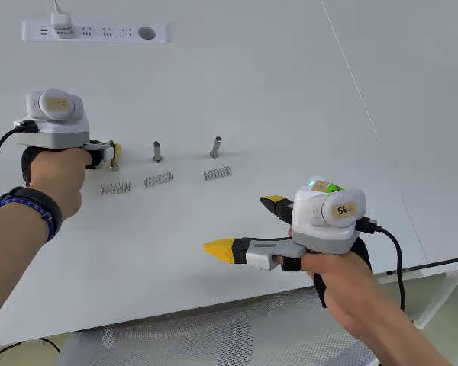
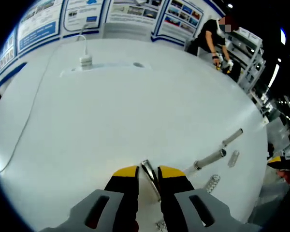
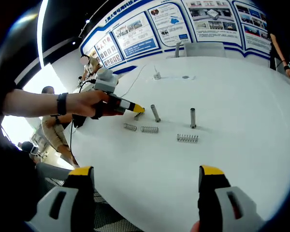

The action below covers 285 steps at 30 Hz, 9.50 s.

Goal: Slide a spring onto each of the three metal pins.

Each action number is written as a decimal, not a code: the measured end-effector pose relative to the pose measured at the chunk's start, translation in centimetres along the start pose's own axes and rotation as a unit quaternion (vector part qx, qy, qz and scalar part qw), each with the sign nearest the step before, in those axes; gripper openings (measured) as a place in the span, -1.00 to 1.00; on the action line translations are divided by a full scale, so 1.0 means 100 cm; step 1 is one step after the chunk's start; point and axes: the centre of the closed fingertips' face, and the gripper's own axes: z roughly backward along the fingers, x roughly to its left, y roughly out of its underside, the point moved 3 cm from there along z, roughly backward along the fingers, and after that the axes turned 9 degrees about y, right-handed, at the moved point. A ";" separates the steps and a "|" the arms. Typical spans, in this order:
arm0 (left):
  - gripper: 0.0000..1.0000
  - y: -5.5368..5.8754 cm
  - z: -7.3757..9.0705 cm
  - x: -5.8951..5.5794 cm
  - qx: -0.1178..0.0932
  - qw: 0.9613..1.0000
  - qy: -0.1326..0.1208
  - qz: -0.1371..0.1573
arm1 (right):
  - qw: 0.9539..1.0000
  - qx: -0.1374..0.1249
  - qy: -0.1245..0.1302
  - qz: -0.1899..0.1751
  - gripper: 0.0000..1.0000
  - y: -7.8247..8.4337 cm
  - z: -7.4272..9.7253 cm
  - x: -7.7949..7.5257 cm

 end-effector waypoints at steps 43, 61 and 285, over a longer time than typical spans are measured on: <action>-0.86 0.002 0.000 0.003 0.018 0.998 -0.062 0.014 | 1.000 -0.005 0.014 -0.022 0.80 0.007 0.005 -0.010; -0.86 -0.004 0.015 -0.007 -0.010 0.998 -0.059 0.017 | 1.000 -0.006 0.014 -0.024 0.79 0.008 0.004 -0.009; -0.77 0.075 0.043 -0.042 0.142 0.943 0.063 -0.293 | 0.999 -0.004 -0.006 -0.037 0.80 0.023 0.006 0.005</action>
